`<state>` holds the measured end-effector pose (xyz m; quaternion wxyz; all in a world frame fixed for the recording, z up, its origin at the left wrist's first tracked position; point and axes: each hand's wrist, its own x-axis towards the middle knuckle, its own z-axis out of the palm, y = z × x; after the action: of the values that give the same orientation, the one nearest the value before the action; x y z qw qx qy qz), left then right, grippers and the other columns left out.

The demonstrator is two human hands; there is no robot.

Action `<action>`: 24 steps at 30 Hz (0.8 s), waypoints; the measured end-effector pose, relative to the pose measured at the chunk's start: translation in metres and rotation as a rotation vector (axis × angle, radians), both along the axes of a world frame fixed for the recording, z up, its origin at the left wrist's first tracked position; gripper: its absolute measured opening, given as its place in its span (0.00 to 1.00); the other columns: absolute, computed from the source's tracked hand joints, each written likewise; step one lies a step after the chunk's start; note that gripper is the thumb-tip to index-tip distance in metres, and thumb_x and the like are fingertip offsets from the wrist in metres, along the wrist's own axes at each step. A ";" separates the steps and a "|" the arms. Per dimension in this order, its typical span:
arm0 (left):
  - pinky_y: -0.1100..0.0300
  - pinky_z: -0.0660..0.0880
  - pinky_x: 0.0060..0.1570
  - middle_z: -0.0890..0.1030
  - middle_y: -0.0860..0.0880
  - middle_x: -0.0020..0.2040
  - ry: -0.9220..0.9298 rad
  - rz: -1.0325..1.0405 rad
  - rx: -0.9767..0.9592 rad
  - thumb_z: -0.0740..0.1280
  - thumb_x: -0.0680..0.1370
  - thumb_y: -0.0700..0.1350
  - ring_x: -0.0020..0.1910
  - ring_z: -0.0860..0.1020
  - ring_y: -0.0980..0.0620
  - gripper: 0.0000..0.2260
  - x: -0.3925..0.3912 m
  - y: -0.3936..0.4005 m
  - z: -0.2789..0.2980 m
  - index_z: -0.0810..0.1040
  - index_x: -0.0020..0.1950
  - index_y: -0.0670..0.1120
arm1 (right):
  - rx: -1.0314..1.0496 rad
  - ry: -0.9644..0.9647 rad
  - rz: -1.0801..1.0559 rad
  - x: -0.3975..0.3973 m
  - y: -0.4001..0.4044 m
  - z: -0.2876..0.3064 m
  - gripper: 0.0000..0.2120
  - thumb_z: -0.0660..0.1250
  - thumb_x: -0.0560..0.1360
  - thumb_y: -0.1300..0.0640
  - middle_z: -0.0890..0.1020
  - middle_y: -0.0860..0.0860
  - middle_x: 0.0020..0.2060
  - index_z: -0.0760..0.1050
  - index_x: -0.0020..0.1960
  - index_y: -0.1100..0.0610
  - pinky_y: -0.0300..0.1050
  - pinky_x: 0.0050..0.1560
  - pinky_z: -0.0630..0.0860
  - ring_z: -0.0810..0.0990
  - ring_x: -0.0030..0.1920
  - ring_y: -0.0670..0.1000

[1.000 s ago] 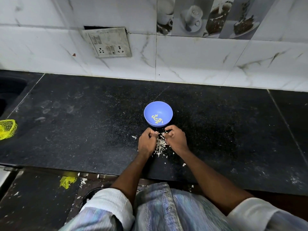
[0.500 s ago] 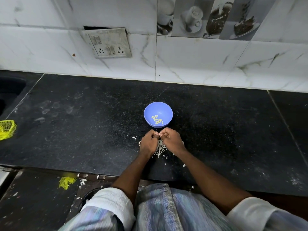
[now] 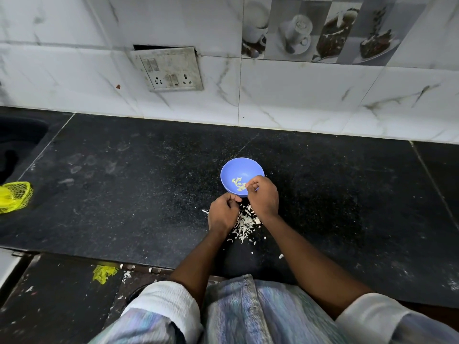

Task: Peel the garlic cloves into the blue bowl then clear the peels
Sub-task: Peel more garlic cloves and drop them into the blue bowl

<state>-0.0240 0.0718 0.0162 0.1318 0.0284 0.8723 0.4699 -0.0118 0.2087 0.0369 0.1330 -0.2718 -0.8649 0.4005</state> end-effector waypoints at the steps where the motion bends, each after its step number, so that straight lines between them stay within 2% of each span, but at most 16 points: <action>1: 0.56 0.78 0.41 0.85 0.58 0.40 -0.004 -0.002 0.012 0.64 0.78 0.40 0.38 0.82 0.54 0.12 -0.002 -0.001 -0.001 0.83 0.45 0.56 | -0.018 0.007 -0.017 -0.002 0.000 -0.001 0.04 0.70 0.76 0.60 0.83 0.47 0.45 0.81 0.44 0.52 0.49 0.46 0.79 0.82 0.46 0.51; 4: 0.54 0.81 0.45 0.85 0.57 0.39 -0.007 -0.012 0.057 0.68 0.77 0.36 0.39 0.83 0.56 0.13 -0.009 -0.006 -0.009 0.83 0.45 0.55 | -0.089 0.083 -0.092 -0.004 0.001 -0.004 0.07 0.67 0.78 0.61 0.86 0.49 0.47 0.84 0.47 0.55 0.51 0.51 0.80 0.84 0.48 0.52; 7: 0.57 0.82 0.49 0.86 0.55 0.39 0.002 0.025 0.100 0.67 0.77 0.31 0.39 0.83 0.59 0.16 -0.012 -0.015 -0.014 0.85 0.47 0.53 | -0.081 0.145 -0.133 -0.004 -0.001 -0.002 0.13 0.66 0.80 0.53 0.83 0.48 0.35 0.77 0.38 0.56 0.52 0.41 0.78 0.82 0.39 0.52; 9: 0.60 0.82 0.51 0.86 0.56 0.40 0.035 0.085 0.132 0.66 0.79 0.32 0.41 0.84 0.60 0.16 -0.015 -0.024 -0.018 0.86 0.50 0.52 | -0.037 0.177 -0.087 -0.004 -0.008 0.001 0.15 0.68 0.79 0.53 0.79 0.47 0.29 0.73 0.35 0.55 0.51 0.36 0.76 0.79 0.34 0.50; 12: 0.61 0.78 0.48 0.86 0.56 0.40 0.067 0.170 0.155 0.64 0.82 0.34 0.41 0.83 0.59 0.15 -0.020 -0.041 -0.023 0.86 0.54 0.50 | 0.048 0.161 0.065 -0.003 -0.026 -0.001 0.05 0.74 0.75 0.57 0.84 0.47 0.39 0.81 0.41 0.54 0.48 0.41 0.78 0.83 0.39 0.50; 15: 0.59 0.80 0.52 0.86 0.54 0.44 0.077 0.222 0.167 0.61 0.74 0.26 0.42 0.82 0.59 0.22 -0.024 -0.057 -0.027 0.86 0.53 0.47 | 0.138 0.125 0.191 0.001 -0.047 -0.008 0.05 0.73 0.76 0.55 0.85 0.48 0.41 0.81 0.43 0.54 0.47 0.39 0.76 0.82 0.40 0.53; 18: 0.57 0.80 0.54 0.86 0.53 0.49 0.076 0.303 0.057 0.66 0.72 0.28 0.44 0.83 0.54 0.20 -0.023 -0.073 -0.033 0.86 0.54 0.49 | 0.169 0.004 0.299 0.002 -0.058 -0.018 0.03 0.70 0.76 0.59 0.85 0.48 0.44 0.82 0.46 0.53 0.50 0.42 0.78 0.83 0.45 0.54; 21: 0.56 0.79 0.59 0.84 0.47 0.54 0.067 0.312 -0.088 0.72 0.73 0.33 0.51 0.84 0.48 0.16 -0.022 -0.089 -0.042 0.86 0.58 0.47 | 0.164 -0.173 0.418 0.002 -0.069 -0.027 0.13 0.71 0.73 0.66 0.82 0.48 0.50 0.83 0.54 0.53 0.51 0.49 0.79 0.83 0.49 0.54; 24: 0.55 0.77 0.61 0.82 0.44 0.56 0.092 0.154 -0.183 0.72 0.74 0.34 0.54 0.82 0.44 0.16 -0.021 -0.093 -0.047 0.85 0.60 0.44 | 0.145 -0.245 0.469 0.002 -0.084 -0.036 0.19 0.71 0.73 0.67 0.79 0.52 0.53 0.81 0.61 0.55 0.52 0.55 0.79 0.81 0.53 0.56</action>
<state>-0.0451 -0.0210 -0.0311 0.0570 -0.0293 0.9164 0.3952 -0.0099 0.1252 0.0004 -0.0500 -0.1006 -0.9402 0.3217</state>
